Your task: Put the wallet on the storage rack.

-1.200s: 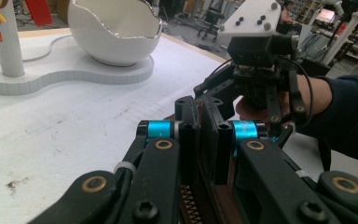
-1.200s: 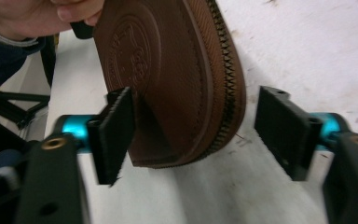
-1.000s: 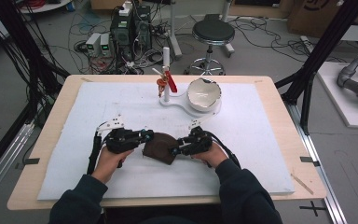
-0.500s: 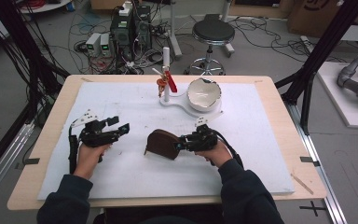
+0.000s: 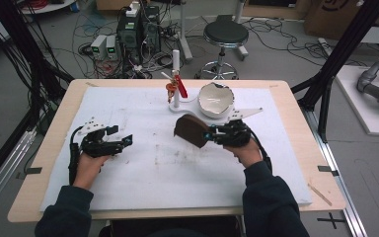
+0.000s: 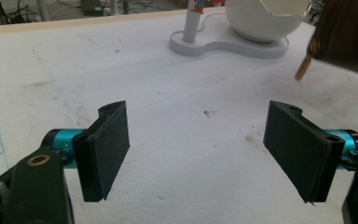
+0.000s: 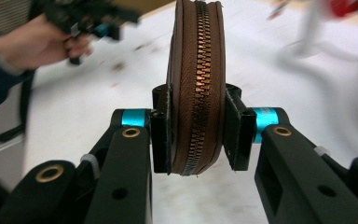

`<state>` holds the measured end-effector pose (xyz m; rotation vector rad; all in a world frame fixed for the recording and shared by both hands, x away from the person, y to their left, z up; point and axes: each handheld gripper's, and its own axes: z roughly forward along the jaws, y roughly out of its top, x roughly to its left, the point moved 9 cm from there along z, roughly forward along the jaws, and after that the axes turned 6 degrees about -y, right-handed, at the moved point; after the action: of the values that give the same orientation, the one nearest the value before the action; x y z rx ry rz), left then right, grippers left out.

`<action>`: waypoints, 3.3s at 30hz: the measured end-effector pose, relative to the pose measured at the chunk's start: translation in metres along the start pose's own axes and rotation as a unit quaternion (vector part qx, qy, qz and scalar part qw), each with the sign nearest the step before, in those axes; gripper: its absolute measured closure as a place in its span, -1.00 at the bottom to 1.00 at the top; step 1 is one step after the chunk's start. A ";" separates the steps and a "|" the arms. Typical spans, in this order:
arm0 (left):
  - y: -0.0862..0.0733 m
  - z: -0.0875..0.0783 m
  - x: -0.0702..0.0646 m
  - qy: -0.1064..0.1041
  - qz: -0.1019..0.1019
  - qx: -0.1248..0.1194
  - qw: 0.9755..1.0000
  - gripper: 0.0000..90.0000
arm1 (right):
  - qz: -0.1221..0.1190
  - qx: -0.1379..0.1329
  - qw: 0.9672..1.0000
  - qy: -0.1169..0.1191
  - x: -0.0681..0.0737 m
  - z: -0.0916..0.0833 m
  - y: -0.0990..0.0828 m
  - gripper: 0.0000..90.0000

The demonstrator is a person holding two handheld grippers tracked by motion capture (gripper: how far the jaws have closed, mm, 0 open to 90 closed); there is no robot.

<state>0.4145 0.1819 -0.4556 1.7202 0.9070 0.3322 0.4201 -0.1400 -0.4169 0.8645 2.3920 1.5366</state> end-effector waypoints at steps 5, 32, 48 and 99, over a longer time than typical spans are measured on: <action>0.000 -0.005 0.005 0.009 0.005 0.000 1.000 -0.49 | -0.004 -0.029 0.998 -0.050 -0.029 -0.021 0.026 0.52; 0.001 -0.023 0.020 0.042 -0.016 -0.031 0.998 -0.50 | -0.104 0.051 0.977 -0.178 -0.125 -0.003 0.056 0.51; 0.000 -0.022 0.018 0.035 -0.021 -0.032 0.999 -0.47 | -0.034 0.025 0.976 -0.212 -0.126 -0.019 0.057 -0.12; 0.012 -0.019 -0.005 0.008 0.019 -0.074 0.997 -0.59 | 0.019 0.013 0.964 -0.264 -0.065 -0.086 -0.062 -0.56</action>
<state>0.4043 0.1903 -0.4371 1.6021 0.8413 0.4283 0.4125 -0.2616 -0.4432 1.1574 2.0165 1.1024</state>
